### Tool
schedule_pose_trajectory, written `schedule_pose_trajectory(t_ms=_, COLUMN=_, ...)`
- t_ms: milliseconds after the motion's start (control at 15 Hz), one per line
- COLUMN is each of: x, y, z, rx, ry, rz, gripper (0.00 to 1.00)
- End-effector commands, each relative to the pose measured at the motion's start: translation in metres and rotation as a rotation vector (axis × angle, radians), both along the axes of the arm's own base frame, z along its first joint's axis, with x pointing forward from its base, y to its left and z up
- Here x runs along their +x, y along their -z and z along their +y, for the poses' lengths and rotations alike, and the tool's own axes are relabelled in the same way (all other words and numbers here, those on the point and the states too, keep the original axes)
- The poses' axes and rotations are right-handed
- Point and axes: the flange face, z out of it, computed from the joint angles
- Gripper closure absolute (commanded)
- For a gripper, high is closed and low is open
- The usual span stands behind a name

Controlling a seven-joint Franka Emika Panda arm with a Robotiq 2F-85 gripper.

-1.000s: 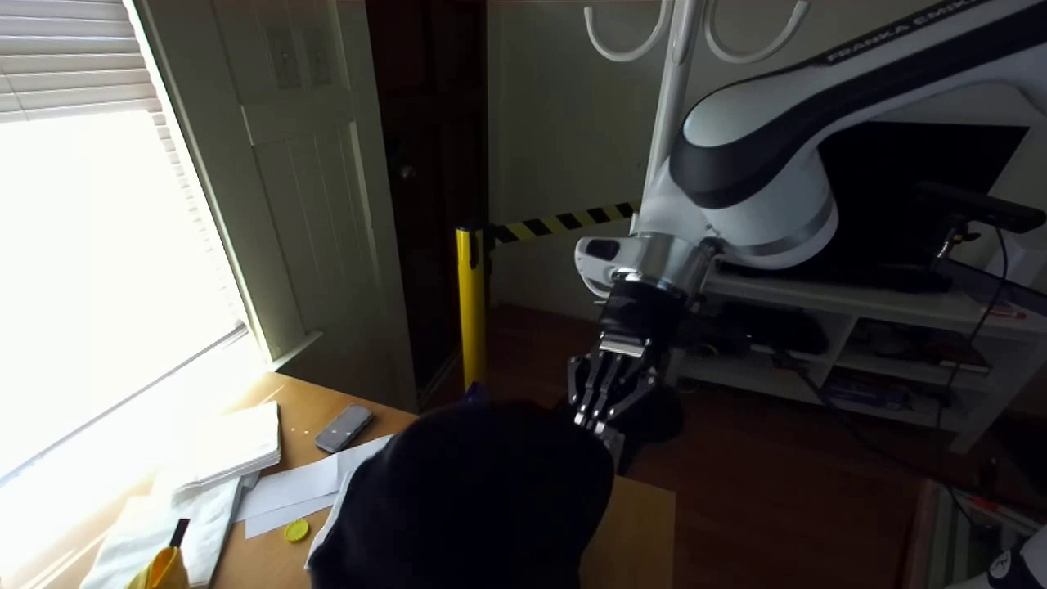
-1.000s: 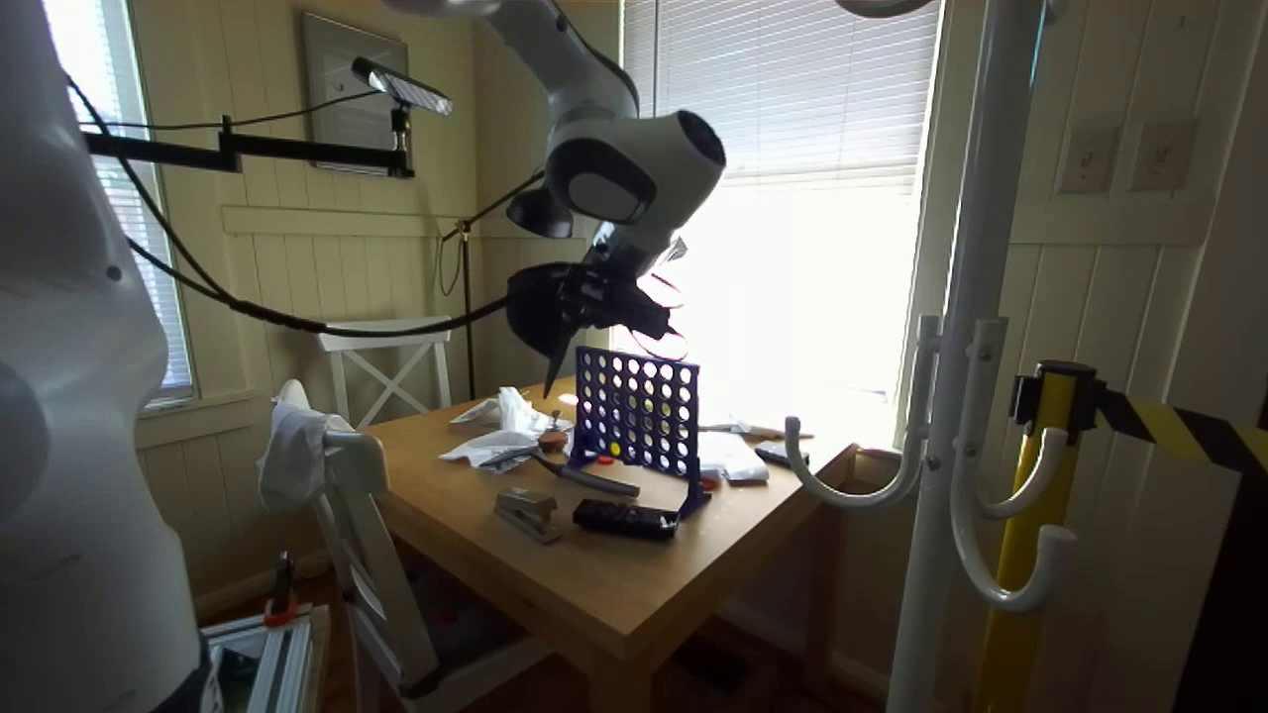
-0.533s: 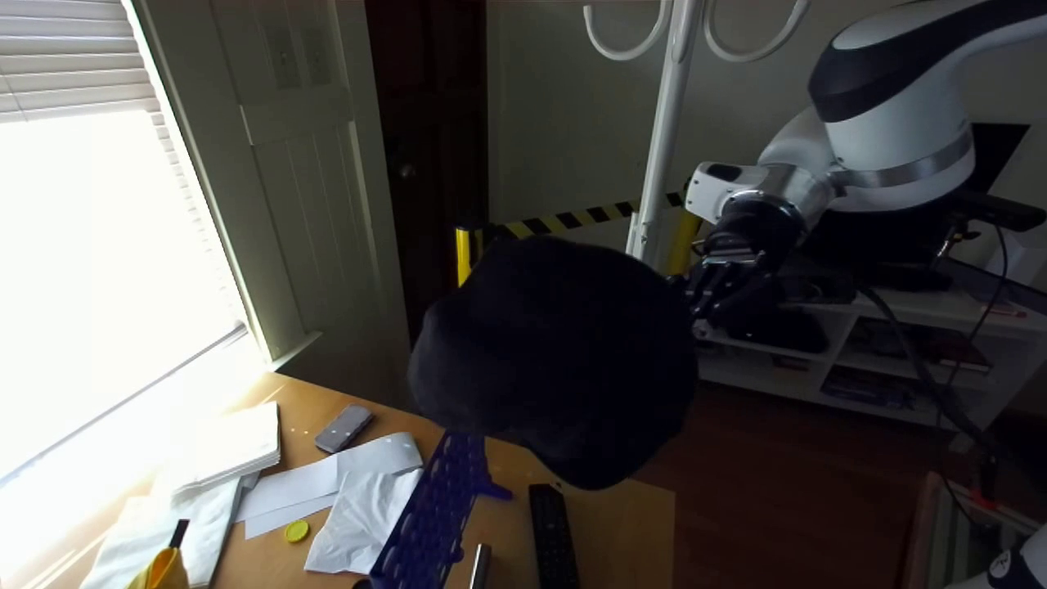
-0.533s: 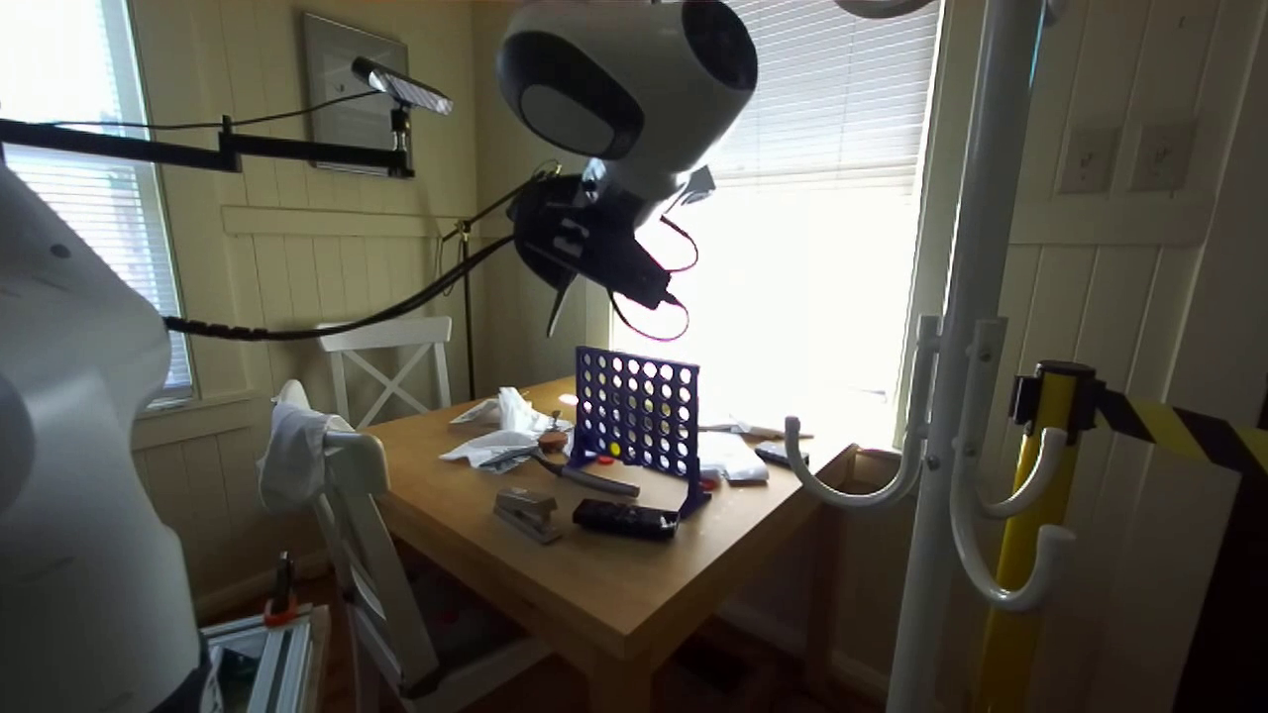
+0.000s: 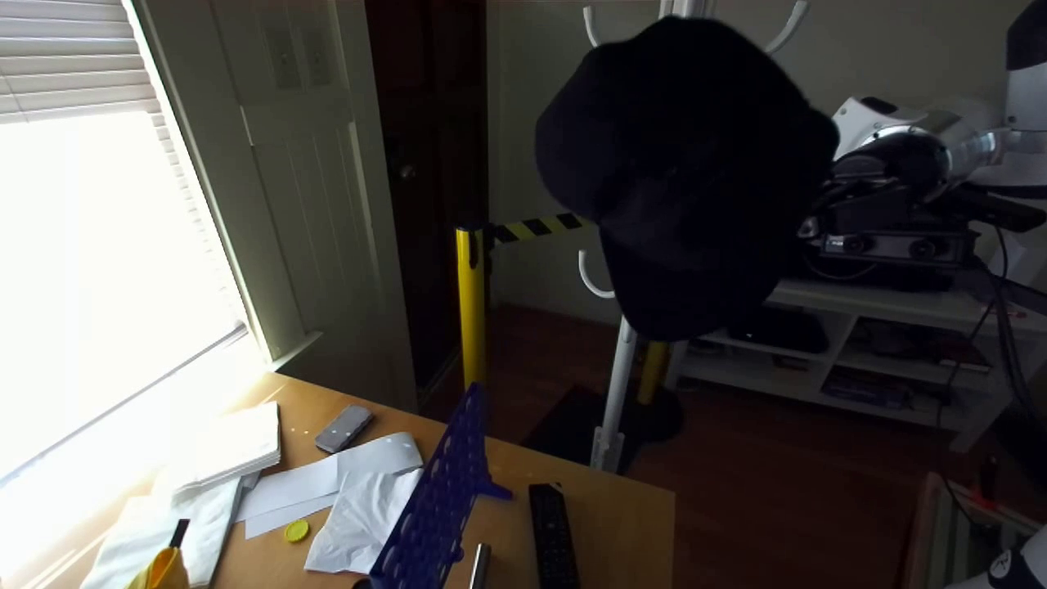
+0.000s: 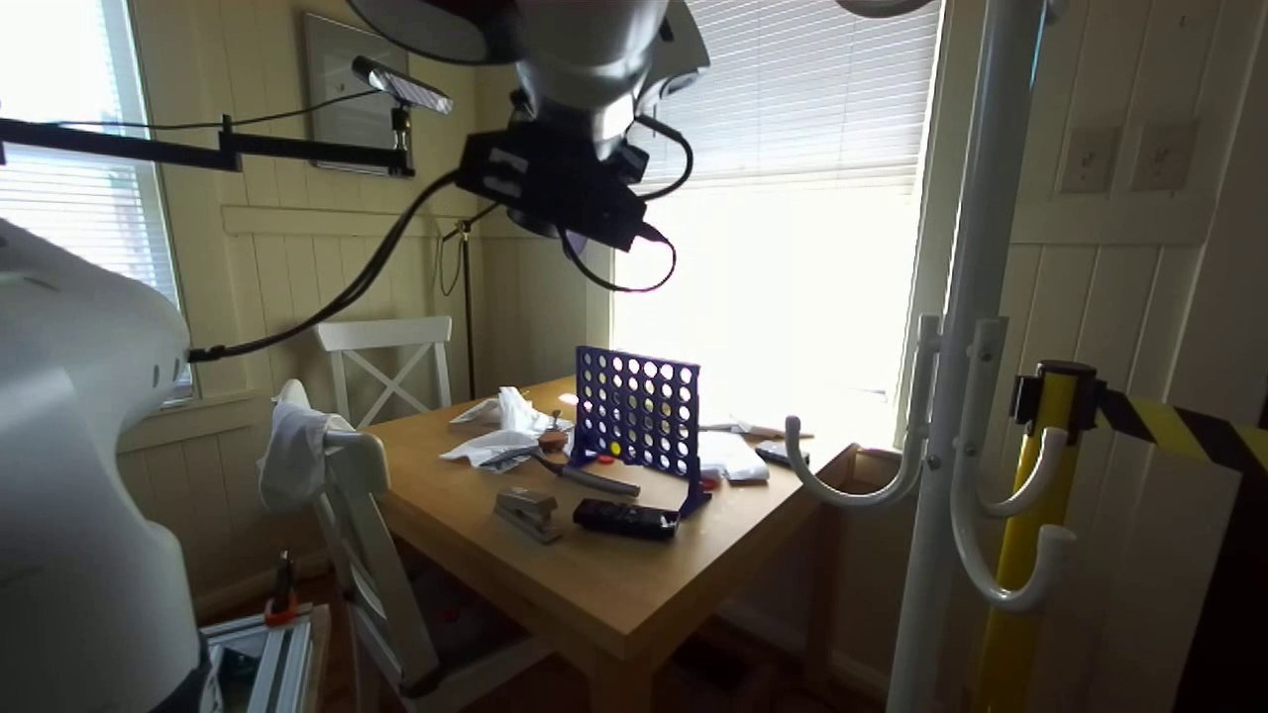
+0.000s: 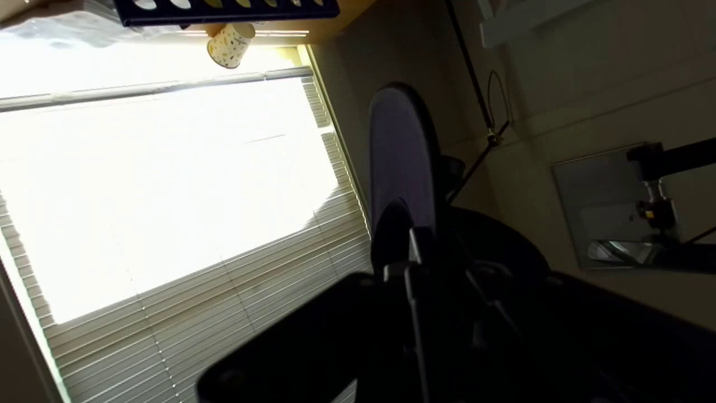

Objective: Hang the cap on the hanger

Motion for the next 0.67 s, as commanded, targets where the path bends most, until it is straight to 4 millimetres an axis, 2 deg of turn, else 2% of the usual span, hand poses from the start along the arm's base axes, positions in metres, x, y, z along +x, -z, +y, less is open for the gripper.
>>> schedule_pose_trajectory(t_ms=0, x=-0.031, y=-0.01, z=-0.025, rx=0.061, ry=0.155, rz=-0.086, gripper=0.99)
schedule_pose_trajectory(t_ms=67, x=-0.014, y=-0.009, z=-0.016, rx=0.026, ry=0.068, rz=-0.045, gripper=0.94)
schedule_pose_trajectory(t_ms=200, x=-0.023, y=-0.013, z=-0.026, rx=0.036, ry=0.118, rz=-0.07, gripper=0.94)
schedule_pose_trajectory(t_ms=267, x=-0.025, y=-0.013, z=-0.027, rx=0.038, ry=0.125, rz=-0.076, gripper=0.99)
schedule_pose_trajectory(t_ms=400, x=-0.019, y=-0.018, z=-0.023, rx=0.031, ry=0.149, rz=-0.125, gripper=0.99)
schedule_pose_trajectory(t_ms=600, x=-0.015, y=-0.021, z=-0.042, rx=0.06, ry=0.228, rz=-0.158, gripper=0.99)
